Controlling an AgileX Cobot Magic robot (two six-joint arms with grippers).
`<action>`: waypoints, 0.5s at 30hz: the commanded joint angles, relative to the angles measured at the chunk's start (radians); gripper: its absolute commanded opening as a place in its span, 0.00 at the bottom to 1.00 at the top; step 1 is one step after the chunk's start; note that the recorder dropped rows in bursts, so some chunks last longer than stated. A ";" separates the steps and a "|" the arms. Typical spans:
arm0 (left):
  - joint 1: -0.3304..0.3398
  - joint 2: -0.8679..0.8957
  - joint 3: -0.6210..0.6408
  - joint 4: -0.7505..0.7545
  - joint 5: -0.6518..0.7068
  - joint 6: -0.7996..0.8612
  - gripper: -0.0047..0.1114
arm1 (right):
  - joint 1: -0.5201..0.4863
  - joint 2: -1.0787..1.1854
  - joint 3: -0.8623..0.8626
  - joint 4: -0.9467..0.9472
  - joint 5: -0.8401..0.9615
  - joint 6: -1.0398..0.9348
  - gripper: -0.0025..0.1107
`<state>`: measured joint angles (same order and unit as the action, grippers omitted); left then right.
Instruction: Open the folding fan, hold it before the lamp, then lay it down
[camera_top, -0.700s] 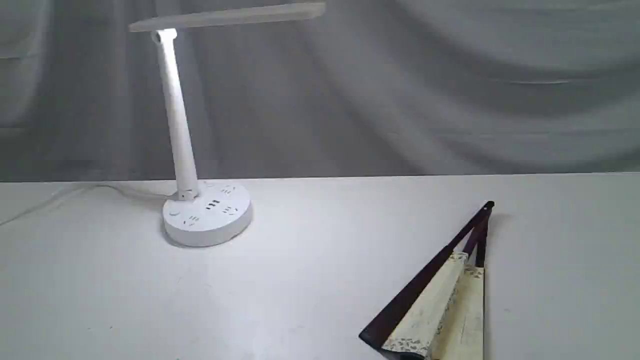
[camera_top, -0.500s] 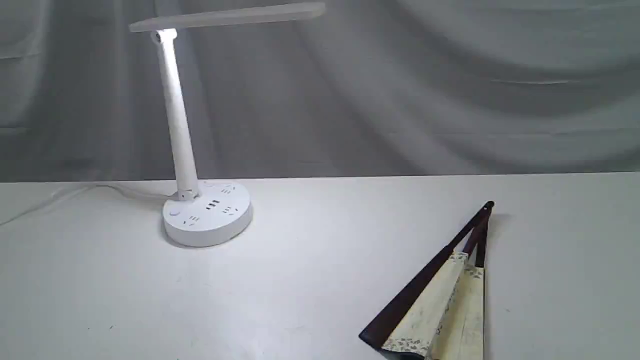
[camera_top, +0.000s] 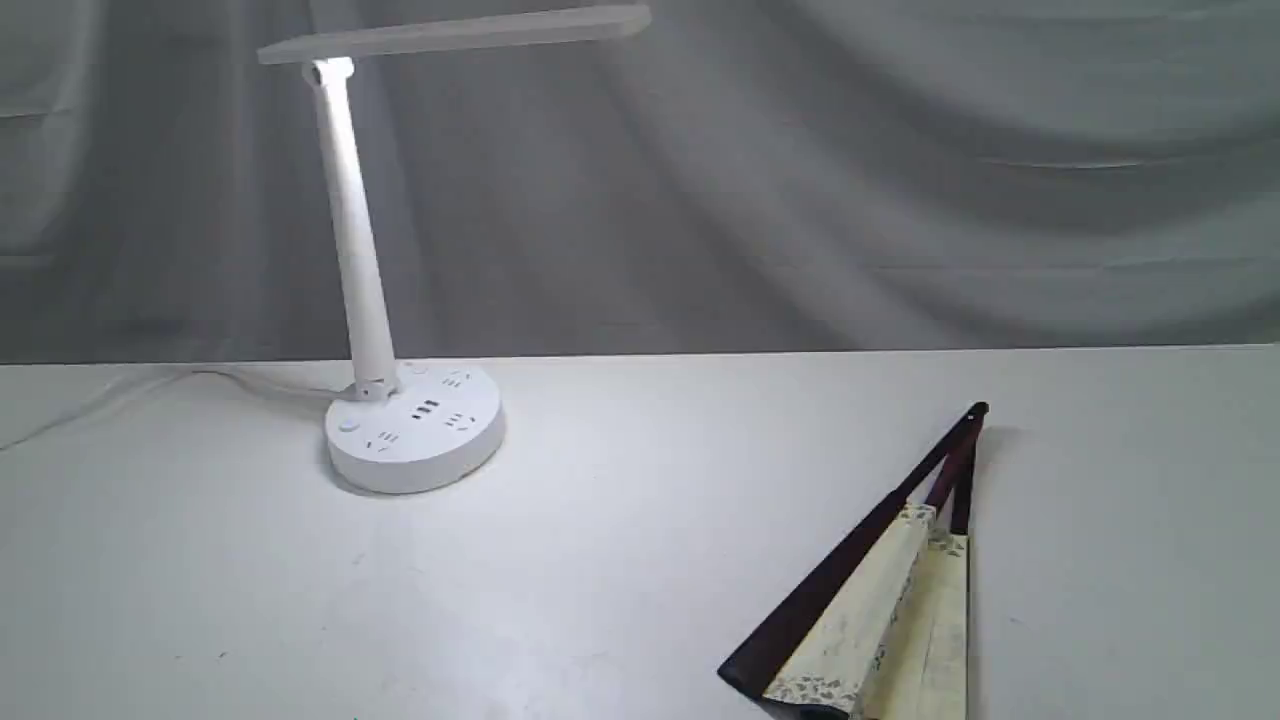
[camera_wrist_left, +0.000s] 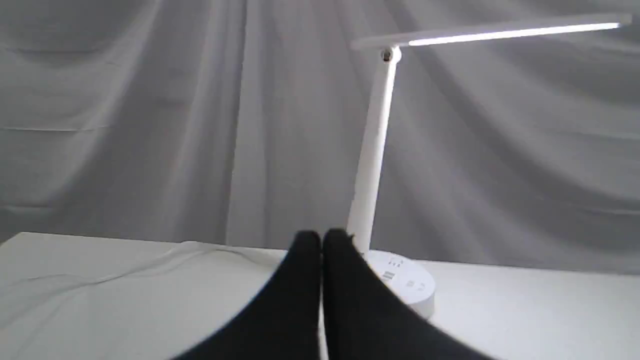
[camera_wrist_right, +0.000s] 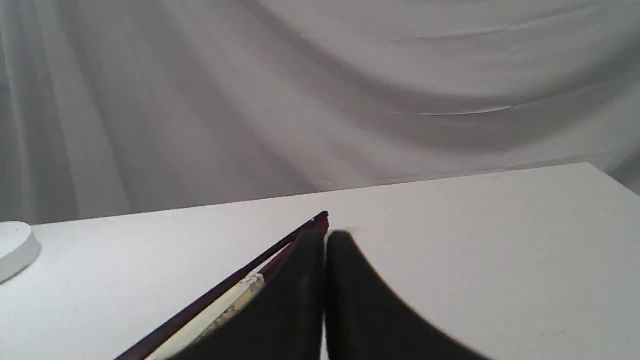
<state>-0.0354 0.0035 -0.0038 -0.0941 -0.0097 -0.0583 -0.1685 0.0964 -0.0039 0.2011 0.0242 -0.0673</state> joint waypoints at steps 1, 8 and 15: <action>-0.002 -0.003 0.004 -0.003 -0.020 -0.054 0.04 | -0.004 -0.001 0.004 0.027 -0.036 -0.003 0.02; -0.002 -0.003 -0.123 -0.003 0.108 -0.102 0.04 | -0.004 0.001 -0.116 0.035 0.100 -0.003 0.02; -0.002 -0.003 -0.284 -0.003 0.305 -0.102 0.04 | -0.004 0.005 -0.299 0.074 0.219 -0.005 0.02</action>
<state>-0.0354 0.0020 -0.2535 -0.0941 0.2412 -0.1463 -0.1685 0.0964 -0.2534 0.2681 0.1915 -0.0673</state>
